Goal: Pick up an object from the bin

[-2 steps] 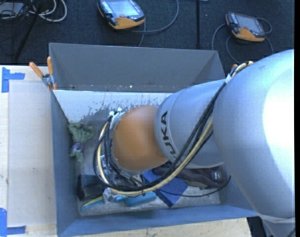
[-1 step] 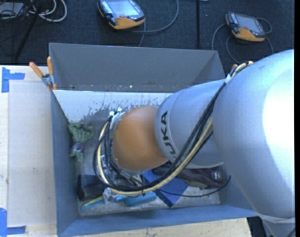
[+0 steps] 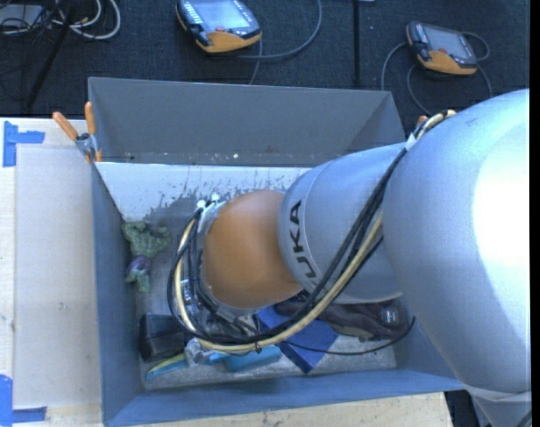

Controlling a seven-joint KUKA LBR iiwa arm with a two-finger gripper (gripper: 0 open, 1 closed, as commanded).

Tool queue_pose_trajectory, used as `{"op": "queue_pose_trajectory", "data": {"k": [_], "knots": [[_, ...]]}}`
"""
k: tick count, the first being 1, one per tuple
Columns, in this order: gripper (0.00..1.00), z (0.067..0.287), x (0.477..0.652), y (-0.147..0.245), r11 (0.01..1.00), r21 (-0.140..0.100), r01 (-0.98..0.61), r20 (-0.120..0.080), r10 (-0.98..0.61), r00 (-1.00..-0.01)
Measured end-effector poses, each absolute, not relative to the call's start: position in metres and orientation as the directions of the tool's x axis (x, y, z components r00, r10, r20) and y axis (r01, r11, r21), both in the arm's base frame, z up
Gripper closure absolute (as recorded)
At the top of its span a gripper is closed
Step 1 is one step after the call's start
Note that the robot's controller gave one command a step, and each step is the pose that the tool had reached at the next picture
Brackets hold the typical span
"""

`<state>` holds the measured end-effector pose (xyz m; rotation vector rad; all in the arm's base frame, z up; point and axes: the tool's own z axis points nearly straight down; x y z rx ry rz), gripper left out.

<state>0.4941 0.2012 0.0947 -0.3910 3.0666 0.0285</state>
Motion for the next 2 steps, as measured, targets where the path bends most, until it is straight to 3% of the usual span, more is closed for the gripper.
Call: {"op": "queue_pose_trajectory", "data": {"k": [2], "knots": [[1.0, 0.0947, 0.4941, 0.2012, 0.968, 0.012, -0.251, -0.052, -0.25, -0.967]]}}
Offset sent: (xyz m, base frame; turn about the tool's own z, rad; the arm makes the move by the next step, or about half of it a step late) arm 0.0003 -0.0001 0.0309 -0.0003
